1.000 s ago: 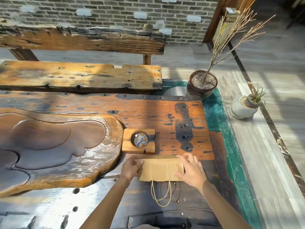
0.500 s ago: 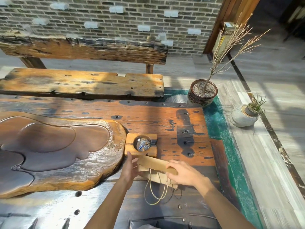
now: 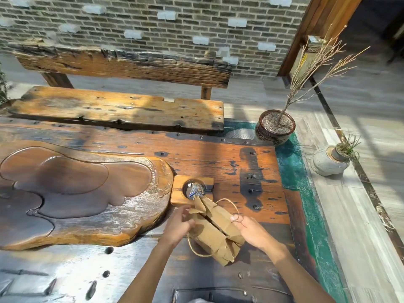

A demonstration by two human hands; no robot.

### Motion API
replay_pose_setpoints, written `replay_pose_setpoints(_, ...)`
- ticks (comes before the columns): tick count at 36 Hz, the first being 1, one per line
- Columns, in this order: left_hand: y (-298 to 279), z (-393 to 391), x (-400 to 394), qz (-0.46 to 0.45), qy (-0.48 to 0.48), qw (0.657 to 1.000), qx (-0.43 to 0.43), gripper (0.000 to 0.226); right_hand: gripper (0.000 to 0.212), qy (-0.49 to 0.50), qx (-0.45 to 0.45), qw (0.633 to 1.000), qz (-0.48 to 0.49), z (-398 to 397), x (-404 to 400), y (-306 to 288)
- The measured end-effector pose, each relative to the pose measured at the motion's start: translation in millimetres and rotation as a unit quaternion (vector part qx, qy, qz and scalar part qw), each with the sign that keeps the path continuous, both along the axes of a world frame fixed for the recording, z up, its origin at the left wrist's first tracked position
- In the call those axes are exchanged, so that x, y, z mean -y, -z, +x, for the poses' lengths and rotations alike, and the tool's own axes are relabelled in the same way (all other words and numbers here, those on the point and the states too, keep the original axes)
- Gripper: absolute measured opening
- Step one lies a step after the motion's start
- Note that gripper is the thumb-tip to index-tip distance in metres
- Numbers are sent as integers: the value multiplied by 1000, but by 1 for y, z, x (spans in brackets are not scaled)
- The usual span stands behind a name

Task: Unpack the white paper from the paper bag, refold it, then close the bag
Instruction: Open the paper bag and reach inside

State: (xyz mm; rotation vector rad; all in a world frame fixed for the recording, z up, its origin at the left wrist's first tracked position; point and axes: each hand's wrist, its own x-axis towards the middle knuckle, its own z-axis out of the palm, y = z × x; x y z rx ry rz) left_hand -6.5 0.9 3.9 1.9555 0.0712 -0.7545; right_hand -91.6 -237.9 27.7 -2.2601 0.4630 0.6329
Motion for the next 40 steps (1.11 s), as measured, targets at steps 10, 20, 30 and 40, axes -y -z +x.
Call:
replay_pose_setpoints(10,-11,-5,19,322,183,903,218,50,31,15,-14,1000,6,-7,-2,-4)
replay_pose_setpoints(20,-25,0,33,193,159,945,210,37,29,25,7,1000,-6,-22,-9,-32)
replay_pose_setpoints(30,-24,2,31,195,147,953,181,25,18,83,75,980,-166,-61,-47,-85)
replay_pose_setpoints(40,-24,-14,25,230,142,949,161,40,42,-36,-61,997,-39,-32,-88,-41)
